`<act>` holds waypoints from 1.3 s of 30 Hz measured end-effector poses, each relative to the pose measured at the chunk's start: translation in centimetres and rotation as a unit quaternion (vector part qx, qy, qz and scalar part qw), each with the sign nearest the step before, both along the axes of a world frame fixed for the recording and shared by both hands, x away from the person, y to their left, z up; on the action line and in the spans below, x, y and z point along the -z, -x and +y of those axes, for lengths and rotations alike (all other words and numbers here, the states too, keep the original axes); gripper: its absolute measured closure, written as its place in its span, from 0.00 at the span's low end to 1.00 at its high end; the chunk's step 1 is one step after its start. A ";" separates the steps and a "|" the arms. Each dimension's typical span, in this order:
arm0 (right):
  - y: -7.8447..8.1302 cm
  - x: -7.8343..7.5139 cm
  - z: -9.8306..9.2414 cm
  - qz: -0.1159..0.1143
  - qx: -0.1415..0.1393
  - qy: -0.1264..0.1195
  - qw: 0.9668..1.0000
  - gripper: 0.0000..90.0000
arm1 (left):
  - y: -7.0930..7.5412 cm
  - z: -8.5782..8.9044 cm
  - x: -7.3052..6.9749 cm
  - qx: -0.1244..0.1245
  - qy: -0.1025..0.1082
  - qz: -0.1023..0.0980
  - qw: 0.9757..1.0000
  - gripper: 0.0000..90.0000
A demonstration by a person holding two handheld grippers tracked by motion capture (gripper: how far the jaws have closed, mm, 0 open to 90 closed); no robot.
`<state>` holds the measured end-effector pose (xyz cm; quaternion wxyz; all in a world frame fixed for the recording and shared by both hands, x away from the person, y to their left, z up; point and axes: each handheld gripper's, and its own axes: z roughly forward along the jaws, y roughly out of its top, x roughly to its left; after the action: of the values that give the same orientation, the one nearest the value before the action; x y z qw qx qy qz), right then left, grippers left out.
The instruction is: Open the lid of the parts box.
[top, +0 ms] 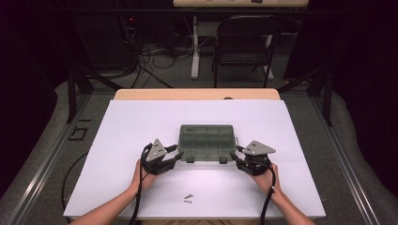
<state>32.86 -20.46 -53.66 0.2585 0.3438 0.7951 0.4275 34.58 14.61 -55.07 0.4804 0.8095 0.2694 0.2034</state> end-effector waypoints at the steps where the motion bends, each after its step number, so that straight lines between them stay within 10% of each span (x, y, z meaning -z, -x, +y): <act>1: 0.0 0.0 0.0 -0.002 0.000 -0.001 1.000 0.67 | 0.0 0.0 0.0 0.000 0.000 0.000 1.000 0.66; 39: -1.4 -1.8 0.0 -0.033 0.043 -0.018 0.998 0.74 | -0.7 0.2 -1.6 -0.024 0.046 -0.039 0.998 0.76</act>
<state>34.30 -20.43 -51.88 0.2969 0.3676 0.7629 0.4413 35.29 14.78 -53.50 0.5224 0.7712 0.2788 0.2337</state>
